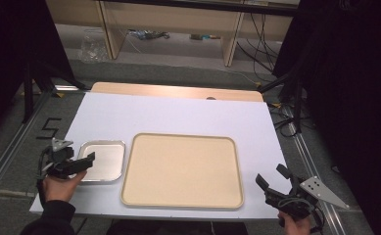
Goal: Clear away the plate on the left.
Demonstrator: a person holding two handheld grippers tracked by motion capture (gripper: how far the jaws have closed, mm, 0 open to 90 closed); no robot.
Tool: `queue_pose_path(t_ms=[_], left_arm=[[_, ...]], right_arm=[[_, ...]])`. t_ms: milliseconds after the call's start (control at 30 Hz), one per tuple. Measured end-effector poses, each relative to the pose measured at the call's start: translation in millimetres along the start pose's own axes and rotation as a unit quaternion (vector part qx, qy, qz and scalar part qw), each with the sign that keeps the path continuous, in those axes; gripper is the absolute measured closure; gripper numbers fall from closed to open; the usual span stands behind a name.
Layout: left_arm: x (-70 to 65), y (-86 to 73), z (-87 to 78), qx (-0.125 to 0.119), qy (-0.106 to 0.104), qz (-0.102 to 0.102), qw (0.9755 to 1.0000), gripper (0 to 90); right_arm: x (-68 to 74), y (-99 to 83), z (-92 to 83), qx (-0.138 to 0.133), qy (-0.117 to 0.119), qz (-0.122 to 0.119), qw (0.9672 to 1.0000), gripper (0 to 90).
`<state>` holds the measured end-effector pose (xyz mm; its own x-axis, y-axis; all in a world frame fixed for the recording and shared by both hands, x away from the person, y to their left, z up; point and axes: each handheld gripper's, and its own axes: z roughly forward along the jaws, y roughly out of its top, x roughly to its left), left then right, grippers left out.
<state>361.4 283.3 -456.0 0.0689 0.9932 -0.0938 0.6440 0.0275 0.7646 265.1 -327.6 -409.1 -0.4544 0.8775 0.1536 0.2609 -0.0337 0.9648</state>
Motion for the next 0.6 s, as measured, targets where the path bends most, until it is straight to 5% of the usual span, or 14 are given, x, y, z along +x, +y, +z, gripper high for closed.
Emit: queue_pose_path(t_ms=[267,367,467,500,600], left_arm=[[25.2,-1.4,16.5,0.063,0.004,-0.047,0.9969,44.6],[27.7,-0.4,18.4,0.076,0.004,-0.051,0.9958,52.4],[29.9,-0.1,22.7,0.086,0.001,-0.056,0.9947,57.8],[30.1,0.0,24.9,0.088,0.000,-0.063,0.9942,58.3],[32.2,-0.1,30.8,0.104,0.001,-0.053,0.9931,64.0]], right_arm=[[1.1,-0.3,0.2,-0.005,0.005,0.016,0.9998,15.1],[-1.7,0.1,-0.8,-0.011,0.004,-0.002,0.9999,15.1],[-1.1,0.0,-0.3,-0.013,0.003,0.001,0.9999,15.1],[1.3,-0.4,-0.1,-0.010,0.010,0.019,0.9997,15.1],[1.0,-0.3,-0.4,-0.009,0.012,0.020,0.9997,15.1]])
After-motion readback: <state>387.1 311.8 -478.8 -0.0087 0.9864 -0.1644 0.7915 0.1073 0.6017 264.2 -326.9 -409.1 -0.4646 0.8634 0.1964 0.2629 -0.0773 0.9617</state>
